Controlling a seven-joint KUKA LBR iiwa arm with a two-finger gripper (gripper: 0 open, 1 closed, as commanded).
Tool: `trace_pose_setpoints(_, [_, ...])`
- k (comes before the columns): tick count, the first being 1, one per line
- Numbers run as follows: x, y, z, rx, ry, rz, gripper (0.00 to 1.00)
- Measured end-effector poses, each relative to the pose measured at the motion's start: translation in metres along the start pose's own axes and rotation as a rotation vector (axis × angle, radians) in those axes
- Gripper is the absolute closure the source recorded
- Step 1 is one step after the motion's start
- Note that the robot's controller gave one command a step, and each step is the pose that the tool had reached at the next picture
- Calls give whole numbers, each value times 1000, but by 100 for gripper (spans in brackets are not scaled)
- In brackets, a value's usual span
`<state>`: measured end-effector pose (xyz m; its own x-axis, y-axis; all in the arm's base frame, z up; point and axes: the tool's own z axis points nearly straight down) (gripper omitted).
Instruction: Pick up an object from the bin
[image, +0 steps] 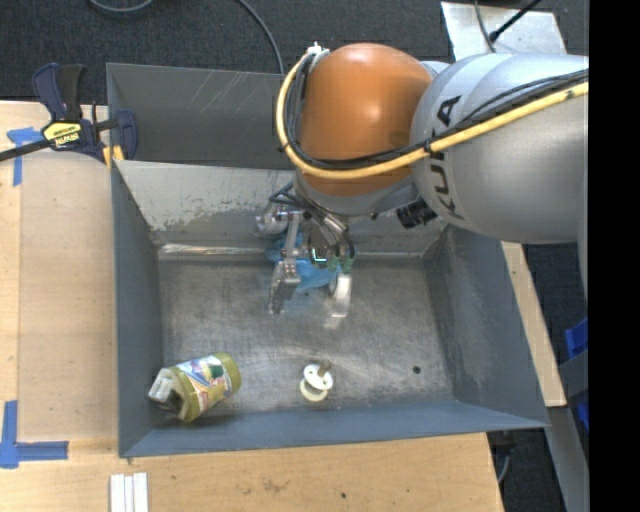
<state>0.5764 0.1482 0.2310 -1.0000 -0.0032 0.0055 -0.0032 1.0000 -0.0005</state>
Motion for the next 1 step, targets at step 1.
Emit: trace_pose_setpoints(1, [-2, -1, -5, -2, -9, 3, 0])
